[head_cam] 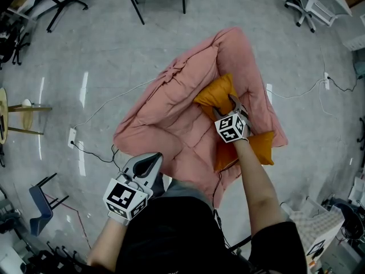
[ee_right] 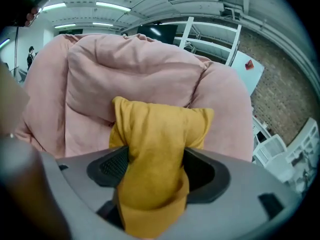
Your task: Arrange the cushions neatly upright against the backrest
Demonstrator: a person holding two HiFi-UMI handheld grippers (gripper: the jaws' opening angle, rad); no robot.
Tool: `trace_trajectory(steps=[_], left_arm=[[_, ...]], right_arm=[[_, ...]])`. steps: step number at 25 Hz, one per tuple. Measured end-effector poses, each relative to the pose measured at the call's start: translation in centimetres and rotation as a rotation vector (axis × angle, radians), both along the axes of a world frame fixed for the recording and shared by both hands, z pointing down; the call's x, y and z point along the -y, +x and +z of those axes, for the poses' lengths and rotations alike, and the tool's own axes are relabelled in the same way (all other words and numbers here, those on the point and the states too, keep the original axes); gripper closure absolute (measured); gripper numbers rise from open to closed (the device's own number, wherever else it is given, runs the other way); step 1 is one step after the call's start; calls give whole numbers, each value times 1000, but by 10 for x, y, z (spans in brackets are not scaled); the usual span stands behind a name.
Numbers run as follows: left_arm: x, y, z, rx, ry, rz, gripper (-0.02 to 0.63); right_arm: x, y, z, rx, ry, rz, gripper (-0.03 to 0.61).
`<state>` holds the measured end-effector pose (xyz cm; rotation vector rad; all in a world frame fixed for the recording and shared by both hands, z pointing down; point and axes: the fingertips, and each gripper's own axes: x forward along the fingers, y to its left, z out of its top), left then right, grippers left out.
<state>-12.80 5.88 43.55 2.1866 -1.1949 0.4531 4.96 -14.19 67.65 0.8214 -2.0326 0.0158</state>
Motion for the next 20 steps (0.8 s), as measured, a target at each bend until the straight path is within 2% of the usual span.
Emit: trace_trajectory(steps=[7,11,14,18,20], left_arm=[[-4,-3,1,-7,2,14,601],[-2,0,-1,-12,16,36,601],[-3,5,-1,-17,24,68,601],[1,19,-6,-27,40,120,601],[4,31,-7,-30,46,153,601]], right_arm=[[-12,-4,-8,30,-41,11,166],[-26,6,-16,46,-72,39,133],[-39,27,-22,68,-94,116,126],[-56,67,-34,134,-114,271,126],[-66,82,-38,160,-117,303,126]])
